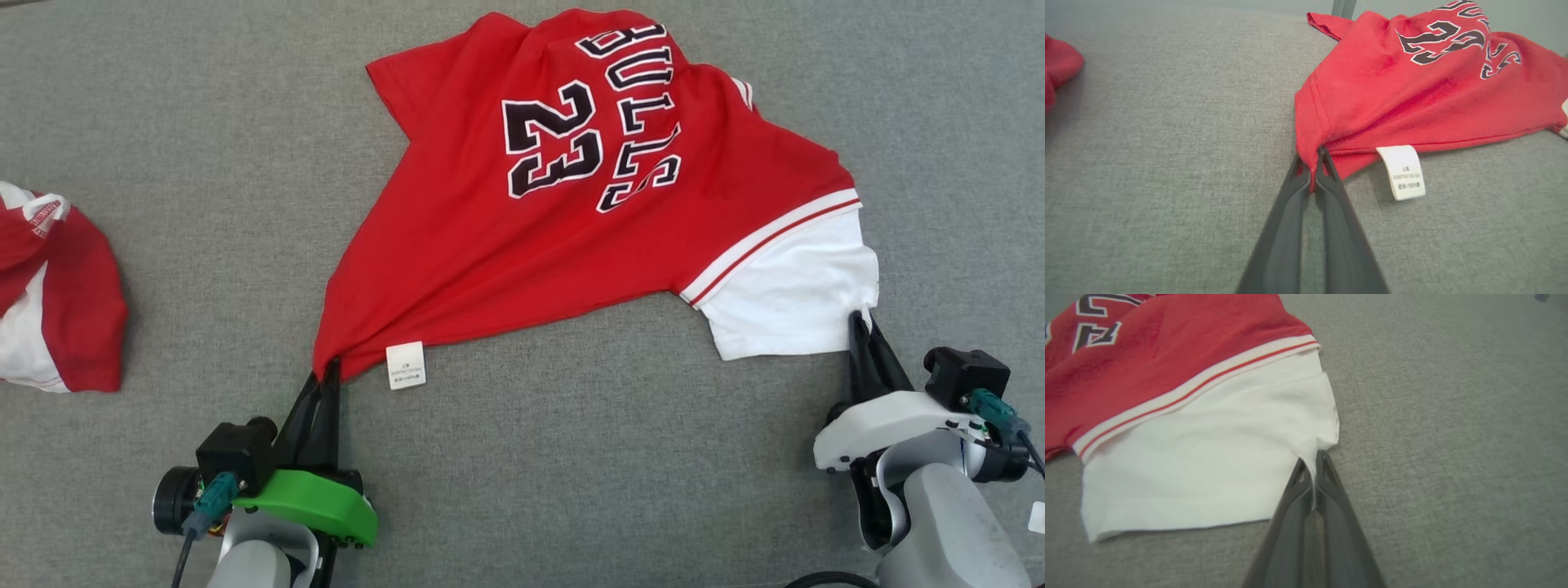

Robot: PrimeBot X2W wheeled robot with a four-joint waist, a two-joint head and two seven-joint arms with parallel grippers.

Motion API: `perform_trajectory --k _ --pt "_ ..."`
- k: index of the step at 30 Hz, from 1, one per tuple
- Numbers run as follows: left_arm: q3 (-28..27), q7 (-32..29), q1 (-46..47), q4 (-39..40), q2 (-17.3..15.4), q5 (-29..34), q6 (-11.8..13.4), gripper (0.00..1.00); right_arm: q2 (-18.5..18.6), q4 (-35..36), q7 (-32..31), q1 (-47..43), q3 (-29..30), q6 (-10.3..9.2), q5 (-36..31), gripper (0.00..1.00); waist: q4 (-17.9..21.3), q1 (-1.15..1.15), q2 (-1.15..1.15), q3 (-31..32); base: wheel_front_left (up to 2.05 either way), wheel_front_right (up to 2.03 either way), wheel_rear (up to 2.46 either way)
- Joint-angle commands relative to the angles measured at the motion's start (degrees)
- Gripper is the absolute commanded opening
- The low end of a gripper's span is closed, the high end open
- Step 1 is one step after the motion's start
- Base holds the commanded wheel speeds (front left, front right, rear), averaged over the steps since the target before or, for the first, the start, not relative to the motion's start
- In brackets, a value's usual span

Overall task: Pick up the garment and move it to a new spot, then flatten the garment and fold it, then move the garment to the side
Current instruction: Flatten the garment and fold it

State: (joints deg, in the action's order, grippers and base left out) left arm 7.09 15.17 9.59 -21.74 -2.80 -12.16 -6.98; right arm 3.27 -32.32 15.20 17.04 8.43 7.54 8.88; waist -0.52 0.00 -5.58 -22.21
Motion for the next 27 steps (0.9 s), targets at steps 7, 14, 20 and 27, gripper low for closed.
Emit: perform_trajectory --k 7,14,20,27 --pt "-3.86 -0.01 1.27 5.53 -0.27 2.02 -0.36 0.0 1.23 12.91 -0.11 0.01 -2.94 -0.09 5.0 0.0 1.64 0.0 -0.01 9.08 0.0 0.0 0.0" --pt "-2.02 0.0 12.52 12.61 -7.76 5.02 -0.5 0.0 7.91 25.11 -0.11 9.68 -6.91 -0.09 9.33 0.0 2.35 0.0 -0.01 15.61 0.0 0.0 0.0" --pt "1.92 -0.03 27.09 12.05 -16.74 4.55 -0.47 0.0 14.53 27.73 -0.11 22.38 -9.44 -0.1 10.0 0.0 2.03 0.0 -0.01 17.37 0.0 0.0 0.0" --pt "7.47 -0.06 39.39 6.86 -23.1 3.8 -0.47 0.0 18.83 26.56 -0.11 34.13 -12.28 -0.1 10.61 0.0 1.78 0.0 -0.01 16.22 0.0 0.0 0.0"
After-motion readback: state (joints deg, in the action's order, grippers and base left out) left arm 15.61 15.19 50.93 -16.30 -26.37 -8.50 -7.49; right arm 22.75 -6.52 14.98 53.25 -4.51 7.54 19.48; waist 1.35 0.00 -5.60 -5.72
